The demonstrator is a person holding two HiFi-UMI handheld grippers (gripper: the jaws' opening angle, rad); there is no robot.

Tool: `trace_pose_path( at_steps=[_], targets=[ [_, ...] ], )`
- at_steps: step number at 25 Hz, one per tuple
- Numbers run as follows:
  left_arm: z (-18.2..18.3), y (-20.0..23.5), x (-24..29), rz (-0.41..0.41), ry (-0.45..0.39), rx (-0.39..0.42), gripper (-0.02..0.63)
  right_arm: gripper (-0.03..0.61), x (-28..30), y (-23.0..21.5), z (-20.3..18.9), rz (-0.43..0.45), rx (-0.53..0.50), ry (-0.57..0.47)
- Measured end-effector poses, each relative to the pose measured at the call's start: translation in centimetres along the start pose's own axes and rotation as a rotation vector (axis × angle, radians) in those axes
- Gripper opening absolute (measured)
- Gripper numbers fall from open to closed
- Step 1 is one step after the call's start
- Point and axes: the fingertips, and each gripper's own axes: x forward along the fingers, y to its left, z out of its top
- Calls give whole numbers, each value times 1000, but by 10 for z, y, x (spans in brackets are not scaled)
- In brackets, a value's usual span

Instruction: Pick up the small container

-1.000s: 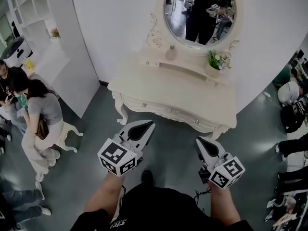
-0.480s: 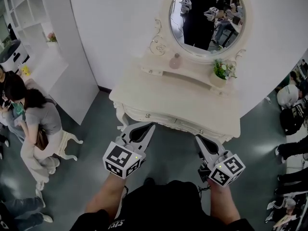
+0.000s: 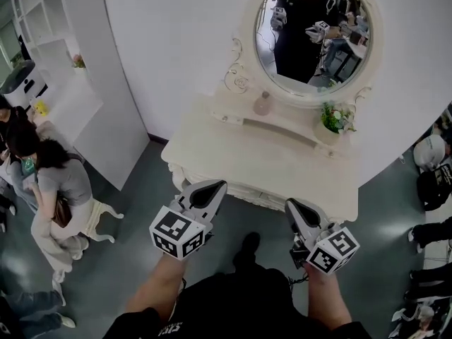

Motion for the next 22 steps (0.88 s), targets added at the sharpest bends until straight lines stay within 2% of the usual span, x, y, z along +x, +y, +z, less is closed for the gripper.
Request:
trace_pose_path(
  at_steps=[12,22],
  targets=[
    [6,61,128,36,85,-2,3,11,74,-122,25,48,54,4],
    [19,95,230,93,98,-16,3,11,104,-217,48,75,78,10]
  ],
)
